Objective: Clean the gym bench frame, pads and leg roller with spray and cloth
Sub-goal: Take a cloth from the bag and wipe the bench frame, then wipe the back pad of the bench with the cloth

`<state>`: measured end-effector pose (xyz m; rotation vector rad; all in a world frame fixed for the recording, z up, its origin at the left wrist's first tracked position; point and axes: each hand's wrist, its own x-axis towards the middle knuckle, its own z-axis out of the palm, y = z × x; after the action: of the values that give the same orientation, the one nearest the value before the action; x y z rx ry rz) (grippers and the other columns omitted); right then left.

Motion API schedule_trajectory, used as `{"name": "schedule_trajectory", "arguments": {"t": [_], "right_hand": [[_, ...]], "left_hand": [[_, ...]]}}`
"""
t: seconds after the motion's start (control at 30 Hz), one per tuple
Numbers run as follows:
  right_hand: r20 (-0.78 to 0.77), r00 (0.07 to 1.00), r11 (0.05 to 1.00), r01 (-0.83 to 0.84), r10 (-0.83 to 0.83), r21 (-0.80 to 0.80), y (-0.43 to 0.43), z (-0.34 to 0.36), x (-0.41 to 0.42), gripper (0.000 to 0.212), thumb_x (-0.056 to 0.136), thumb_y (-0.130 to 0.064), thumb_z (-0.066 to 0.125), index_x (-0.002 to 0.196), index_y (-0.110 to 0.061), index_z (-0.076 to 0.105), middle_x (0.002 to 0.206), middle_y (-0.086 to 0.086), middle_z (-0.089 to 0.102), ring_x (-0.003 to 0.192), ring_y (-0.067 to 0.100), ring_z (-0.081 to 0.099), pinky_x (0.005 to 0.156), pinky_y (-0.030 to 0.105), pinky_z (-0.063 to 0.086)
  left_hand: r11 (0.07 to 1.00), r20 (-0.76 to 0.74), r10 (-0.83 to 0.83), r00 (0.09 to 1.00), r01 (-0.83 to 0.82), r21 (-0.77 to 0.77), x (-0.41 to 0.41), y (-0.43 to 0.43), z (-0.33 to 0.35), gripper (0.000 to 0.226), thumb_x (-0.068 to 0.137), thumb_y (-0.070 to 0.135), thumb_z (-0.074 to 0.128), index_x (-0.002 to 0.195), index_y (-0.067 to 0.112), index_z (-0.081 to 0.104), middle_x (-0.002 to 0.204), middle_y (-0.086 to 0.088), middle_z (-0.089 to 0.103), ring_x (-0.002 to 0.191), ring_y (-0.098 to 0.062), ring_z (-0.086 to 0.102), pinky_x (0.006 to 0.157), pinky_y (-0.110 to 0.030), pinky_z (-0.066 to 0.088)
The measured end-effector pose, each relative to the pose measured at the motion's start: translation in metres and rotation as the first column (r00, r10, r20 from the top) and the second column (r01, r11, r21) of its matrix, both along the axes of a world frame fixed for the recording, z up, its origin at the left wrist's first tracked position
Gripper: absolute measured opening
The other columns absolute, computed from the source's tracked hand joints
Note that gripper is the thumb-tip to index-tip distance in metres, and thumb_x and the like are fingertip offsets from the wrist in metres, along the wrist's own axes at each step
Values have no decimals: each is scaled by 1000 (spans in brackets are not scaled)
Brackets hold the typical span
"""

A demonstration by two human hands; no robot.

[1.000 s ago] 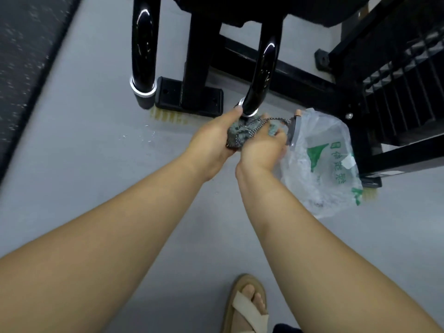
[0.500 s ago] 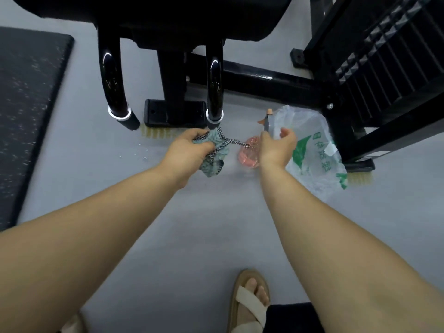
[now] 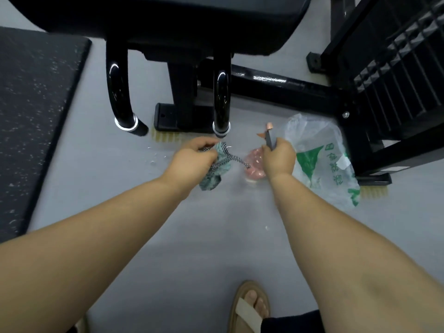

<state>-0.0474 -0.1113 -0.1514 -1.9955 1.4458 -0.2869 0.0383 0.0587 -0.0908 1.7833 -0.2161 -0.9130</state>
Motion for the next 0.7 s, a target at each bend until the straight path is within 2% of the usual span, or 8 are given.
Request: {"name": "schedule_trajectory", "arguments": {"t": [0.07, 0.13, 0.2, 0.27, 0.4, 0.53, 0.6, 0.7], "right_hand": [[-34, 998, 999, -47, 48, 19, 6, 15, -3, 17, 90, -17, 58, 100, -6, 65, 103, 13, 64, 90, 29, 60, 71, 30, 45], [-67, 994, 995, -82, 86, 61, 11, 41, -8, 16, 87, -19, 61, 93, -4, 66, 94, 13, 66, 83, 30, 62, 71, 36, 52], [-19, 994, 986, -104, 108, 133, 20, 77, -13, 11, 83, -15, 64, 82, -5, 66, 78, 12, 67, 72, 30, 63, 68, 42, 55], [-12, 988, 971, -147, 152, 187, 32, 122, -10, 9, 80, -12, 65, 72, -8, 65, 64, 8, 63, 63, 26, 60, 63, 42, 56], [0, 964, 914, -250, 264, 320, 56, 226, 7, 5, 72, -8, 65, 76, -8, 70, 63, 8, 64, 56, 23, 60, 56, 33, 56], [125, 940, 854, -341, 317, 394, 81, 330, 27, 22, 69, -5, 65, 61, -26, 66, 47, -8, 59, 44, 9, 54, 43, 21, 44], [237, 938, 842, -335, 254, 422, 91, 378, 37, 20, 70, -4, 65, 62, -22, 66, 47, -5, 58, 42, 11, 51, 40, 19, 40], [348, 927, 839, -299, 142, 454, 105, 441, 50, 8, 73, -5, 67, 69, -12, 67, 50, -2, 57, 41, 13, 47, 38, 20, 37]], "left_hand": [[994, 11, -72, 997, 71, 79, 4, 7, 12, 28, 87, 6, 48, 99, 18, 69, 96, -7, 69, 87, -24, 66, 81, -37, 54], [976, 12, -137, 991, 133, 174, 7, 16, 32, 25, 86, 11, 46, 85, 15, 70, 87, -10, 68, 83, -33, 66, 74, -42, 57], [946, 5, -173, 985, 165, 279, 9, 26, 61, 28, 88, 17, 42, 76, 14, 67, 78, -6, 64, 73, -30, 62, 52, -32, 52], [910, 9, -217, 976, 199, 362, 11, 33, 96, 28, 91, 27, 44, 75, 18, 65, 75, -1, 61, 66, -24, 59, 44, -26, 46], [786, 43, -422, 906, 342, 515, 25, 42, 176, 36, 77, 60, 61, 92, 27, 61, 81, 6, 61, 77, -17, 59, 68, -28, 48], [601, 122, -680, 723, 454, 658, 37, 46, 249, 83, 65, 68, 67, 136, 35, 39, 130, 5, 49, 109, -18, 56, 82, -30, 44], [576, 134, -725, 675, 489, 655, 41, 50, 283, 95, 59, 68, 70, 140, 38, 32, 133, 6, 42, 111, -19, 55, 85, -32, 46], [616, 82, -701, 709, 543, 571, 50, 59, 332, 97, 47, 66, 76, 132, 41, 37, 124, 15, 54, 110, -14, 55, 90, -35, 48]]}}
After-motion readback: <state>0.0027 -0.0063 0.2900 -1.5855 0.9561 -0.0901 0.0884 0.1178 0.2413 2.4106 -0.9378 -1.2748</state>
